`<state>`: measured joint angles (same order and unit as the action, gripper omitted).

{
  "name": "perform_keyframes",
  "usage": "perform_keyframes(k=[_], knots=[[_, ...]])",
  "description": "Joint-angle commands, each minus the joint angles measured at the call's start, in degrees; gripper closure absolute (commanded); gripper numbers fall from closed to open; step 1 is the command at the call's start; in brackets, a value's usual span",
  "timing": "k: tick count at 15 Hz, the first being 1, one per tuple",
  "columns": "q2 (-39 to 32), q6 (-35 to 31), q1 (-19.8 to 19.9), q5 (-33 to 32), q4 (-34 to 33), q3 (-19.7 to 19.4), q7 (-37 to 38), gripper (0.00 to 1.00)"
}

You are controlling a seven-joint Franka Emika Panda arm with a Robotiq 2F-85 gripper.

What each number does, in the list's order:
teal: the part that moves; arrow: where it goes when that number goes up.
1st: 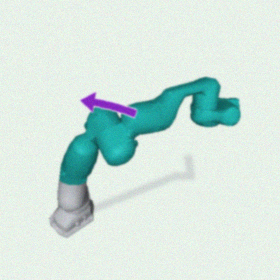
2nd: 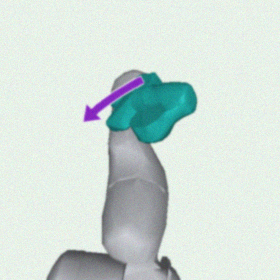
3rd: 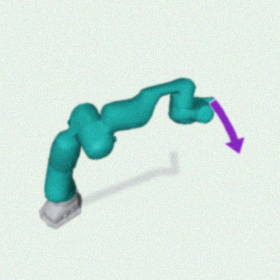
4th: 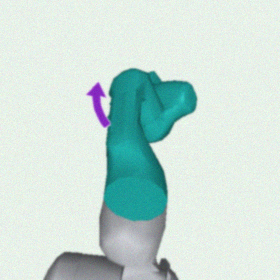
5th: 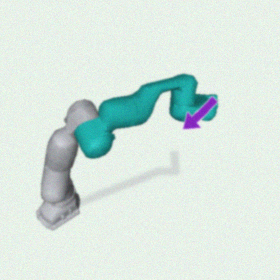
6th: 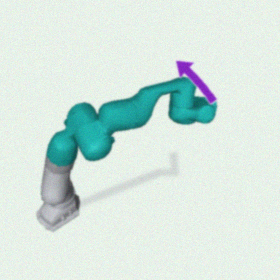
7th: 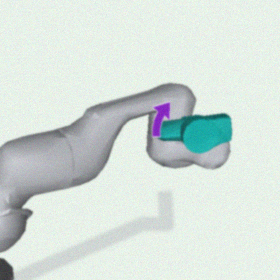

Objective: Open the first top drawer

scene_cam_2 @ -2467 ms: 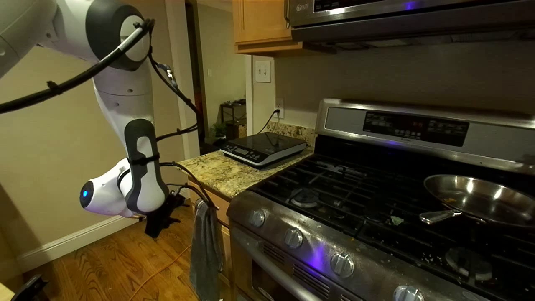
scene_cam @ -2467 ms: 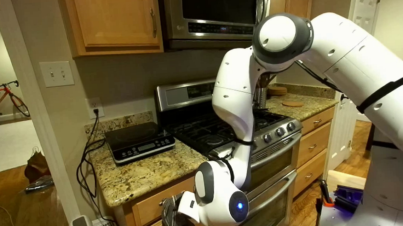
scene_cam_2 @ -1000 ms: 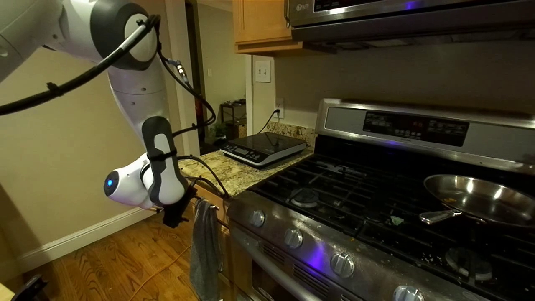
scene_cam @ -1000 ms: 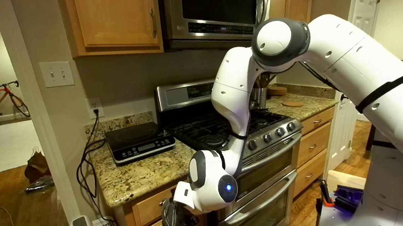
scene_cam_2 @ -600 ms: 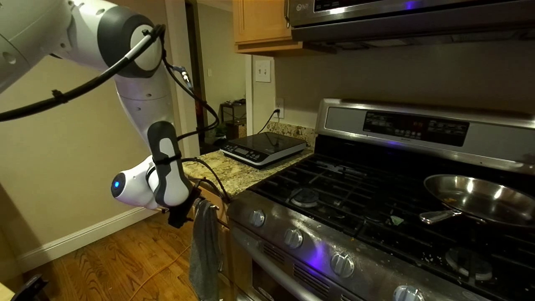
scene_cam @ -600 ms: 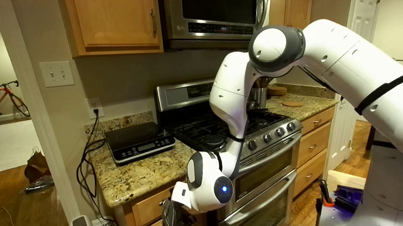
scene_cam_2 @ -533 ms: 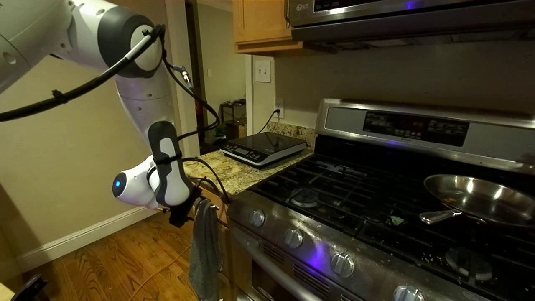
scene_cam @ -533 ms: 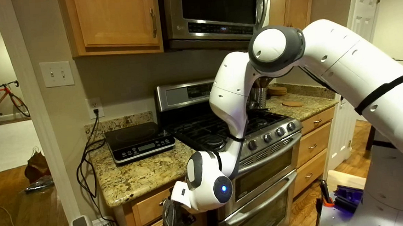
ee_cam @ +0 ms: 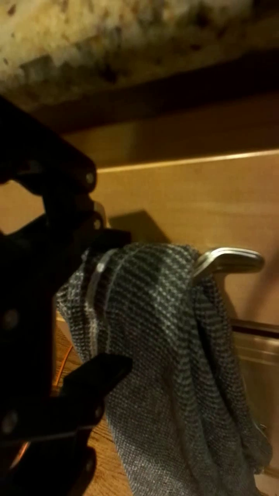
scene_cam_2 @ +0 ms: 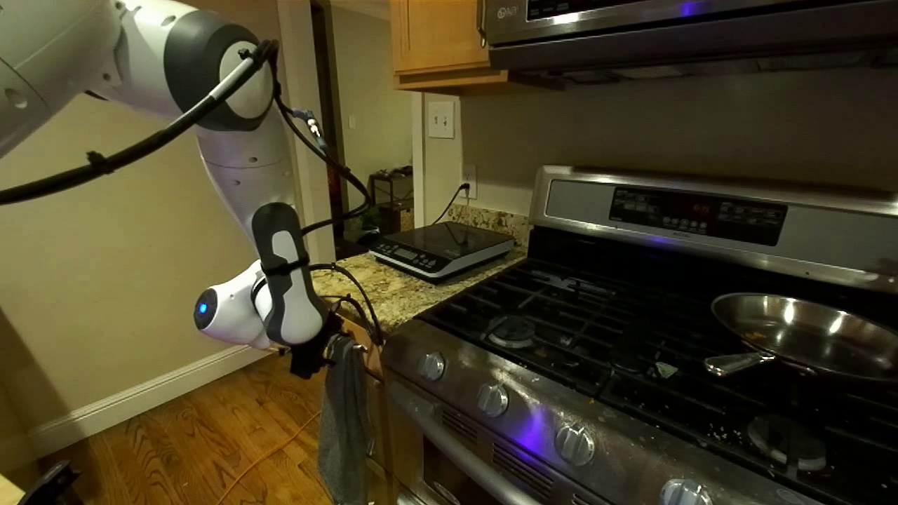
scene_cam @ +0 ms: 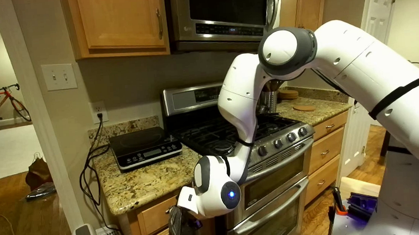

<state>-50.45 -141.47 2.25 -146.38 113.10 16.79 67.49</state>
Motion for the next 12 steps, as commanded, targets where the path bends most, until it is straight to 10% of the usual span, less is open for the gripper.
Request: perform_keyframes(k=[1,7,12], knots=[[0.1,-1.2,1.5,-0.1,0.0,-0.5,-1.5,0.58],[0.4,-1.4,1.7,-0.6,-0.9,-0.8,-1.7,0.92],[-0.6,-2.3,2.1,-0.9,-1.7,-0.5,-1.0,0.89]])
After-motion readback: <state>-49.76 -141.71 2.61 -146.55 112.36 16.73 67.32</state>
